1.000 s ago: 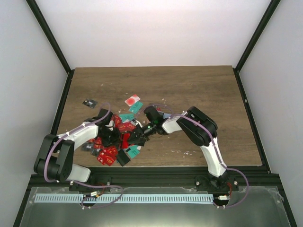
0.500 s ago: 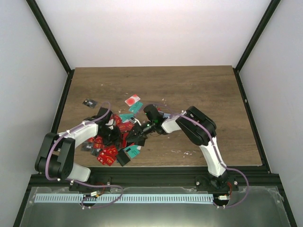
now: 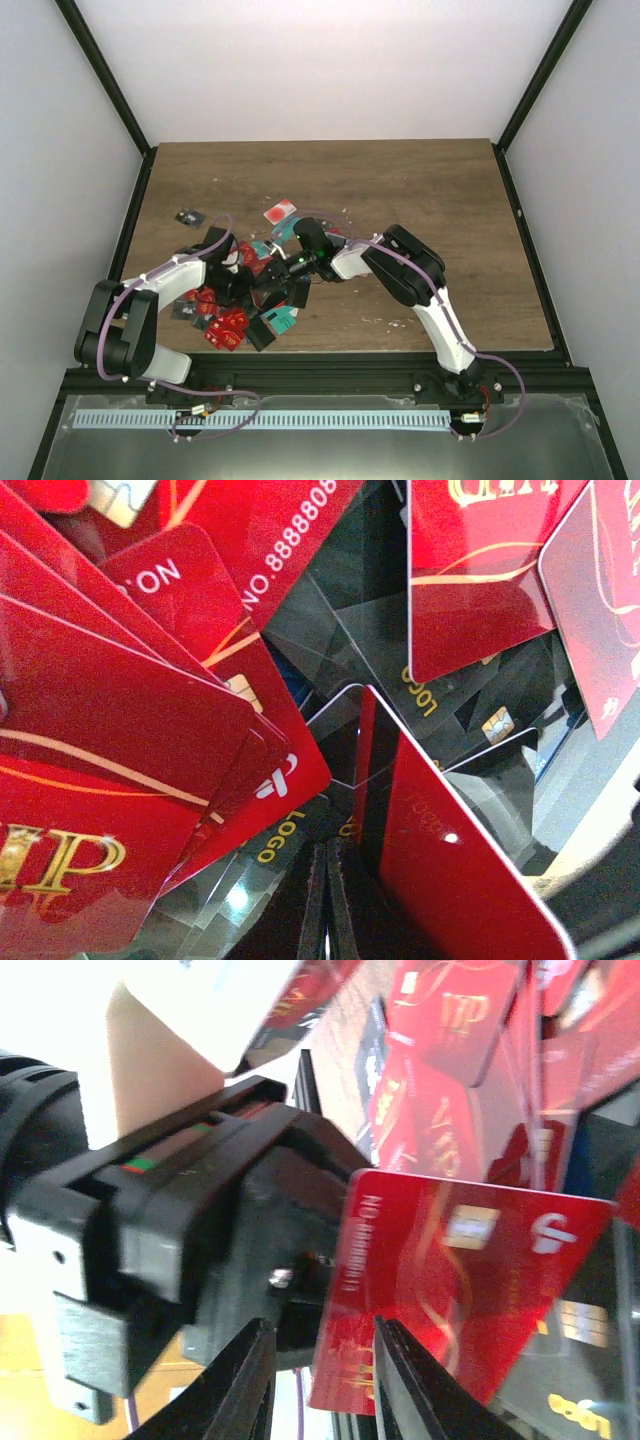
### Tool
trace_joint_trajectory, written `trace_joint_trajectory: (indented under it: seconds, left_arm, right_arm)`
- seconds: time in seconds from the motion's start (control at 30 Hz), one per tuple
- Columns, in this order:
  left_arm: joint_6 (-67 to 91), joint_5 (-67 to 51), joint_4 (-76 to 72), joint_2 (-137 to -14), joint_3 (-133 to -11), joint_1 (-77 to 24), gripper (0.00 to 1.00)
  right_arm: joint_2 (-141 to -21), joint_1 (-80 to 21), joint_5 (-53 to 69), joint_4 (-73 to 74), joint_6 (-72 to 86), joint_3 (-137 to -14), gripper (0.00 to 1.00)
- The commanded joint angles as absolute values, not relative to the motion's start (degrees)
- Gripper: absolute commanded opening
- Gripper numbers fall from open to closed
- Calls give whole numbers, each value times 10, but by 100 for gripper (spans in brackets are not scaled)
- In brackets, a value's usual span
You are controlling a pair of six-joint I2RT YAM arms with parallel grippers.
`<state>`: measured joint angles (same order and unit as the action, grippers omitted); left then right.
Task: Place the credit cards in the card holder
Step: Pick up the credit card from the center of the board.
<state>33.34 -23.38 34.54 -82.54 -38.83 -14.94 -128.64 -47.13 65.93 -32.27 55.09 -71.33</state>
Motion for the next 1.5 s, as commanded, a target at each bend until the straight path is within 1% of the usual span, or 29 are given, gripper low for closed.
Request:
trace_joint_trajectory:
  seconds: [0.0,0.13,0.4,0.6,0.83,0.87,0.97,1.1,1.3,1.47]
  left_arm:
    - [316,-228,358,-829,-382,-140,4]
    - [314,-232,358,-831,-384,-139,7]
    - [317,-205,386,-800,-392,-138,10]
    - [315,-203,399,-797,-403,-138,9]
    - [322,-181,417,-781,-420,-138,10]
    - [323,-188,408,-782,-418,-137,12]
    - [328,-219,373,-784,-406,-137,23]
    - [337,-236,348,-784,-397,-137,32]
    - [356,-261,307,-768,-375,-134,35]
    - [359,-275,289,-773,-366,-133,42]
  right_arm:
    - [-1303,-475,643,-308,539,-734,29]
    - [-1294,-475,609,-215,482,-740,28]
    - [-1284,-475,566,-125,430,-740,26]
    - [-1258,-475,506,-29,385,-752,27]
    - [-1260,-475,513,-34,395,-740,24]
    - [-1264,-475,516,-36,397,-740,24]
    - [-1274,-474,524,-45,403,-740,23]
    - [-1282,-475,530,-54,408,-738,23]
    - [-1292,-476,540,-60,411,-745,22]
    - [-1297,-475,555,-76,421,-750,22]
